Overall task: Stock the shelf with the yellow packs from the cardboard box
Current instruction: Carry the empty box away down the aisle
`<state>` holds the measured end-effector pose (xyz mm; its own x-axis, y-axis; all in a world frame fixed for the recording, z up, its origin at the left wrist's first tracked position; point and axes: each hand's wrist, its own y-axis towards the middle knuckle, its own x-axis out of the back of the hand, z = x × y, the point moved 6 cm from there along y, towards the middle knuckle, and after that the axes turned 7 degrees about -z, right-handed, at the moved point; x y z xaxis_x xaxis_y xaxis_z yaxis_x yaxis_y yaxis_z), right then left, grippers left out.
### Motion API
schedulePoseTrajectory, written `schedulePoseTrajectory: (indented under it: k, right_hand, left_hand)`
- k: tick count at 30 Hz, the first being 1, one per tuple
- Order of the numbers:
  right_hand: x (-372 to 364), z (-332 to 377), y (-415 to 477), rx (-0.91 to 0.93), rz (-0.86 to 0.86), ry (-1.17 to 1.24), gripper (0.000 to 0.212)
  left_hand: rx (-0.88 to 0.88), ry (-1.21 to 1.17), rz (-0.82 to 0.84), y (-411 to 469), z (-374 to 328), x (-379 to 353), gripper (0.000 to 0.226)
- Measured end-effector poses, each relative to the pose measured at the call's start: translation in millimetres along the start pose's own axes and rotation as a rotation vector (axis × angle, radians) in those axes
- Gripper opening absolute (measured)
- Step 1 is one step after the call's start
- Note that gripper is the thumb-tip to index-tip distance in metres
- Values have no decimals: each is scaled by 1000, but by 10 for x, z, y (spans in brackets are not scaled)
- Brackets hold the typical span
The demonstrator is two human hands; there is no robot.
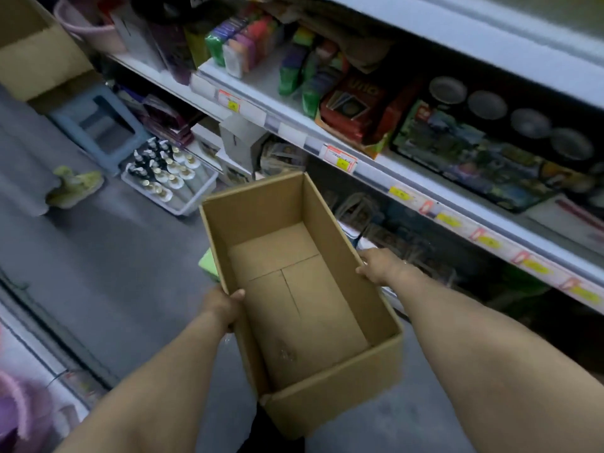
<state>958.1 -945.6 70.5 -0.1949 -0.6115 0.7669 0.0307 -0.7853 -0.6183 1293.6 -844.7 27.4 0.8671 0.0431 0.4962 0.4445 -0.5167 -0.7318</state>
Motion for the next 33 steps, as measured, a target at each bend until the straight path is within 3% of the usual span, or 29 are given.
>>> schedulePoseTrajectory:
  k: [7, 12, 16, 20, 33]
  right_hand:
    - [-461, -1359, -1504, -138, 43, 32, 43]
    - [-868, -2551, -2639, -310, 27, 198, 37]
    - [-1222, -3531, -3526, -480, -32, 345, 35]
    - [-1697, -4431, -4420, -698, -119, 586, 30]
    - [-2900, -6157, -6316, -1145, -190, 1000, 27]
  left_hand:
    - [-11, 183, 135, -811, 628, -961, 44]
    - [-150, 384, 235, -1893, 631, -1828, 36]
    - [-239, 539, 360, -2442, 689, -2712, 49]
    - [-345, 655, 484, -3367, 636, -3558, 46]
    - [-587, 1096, 860, -5267, 806, -6257, 49]
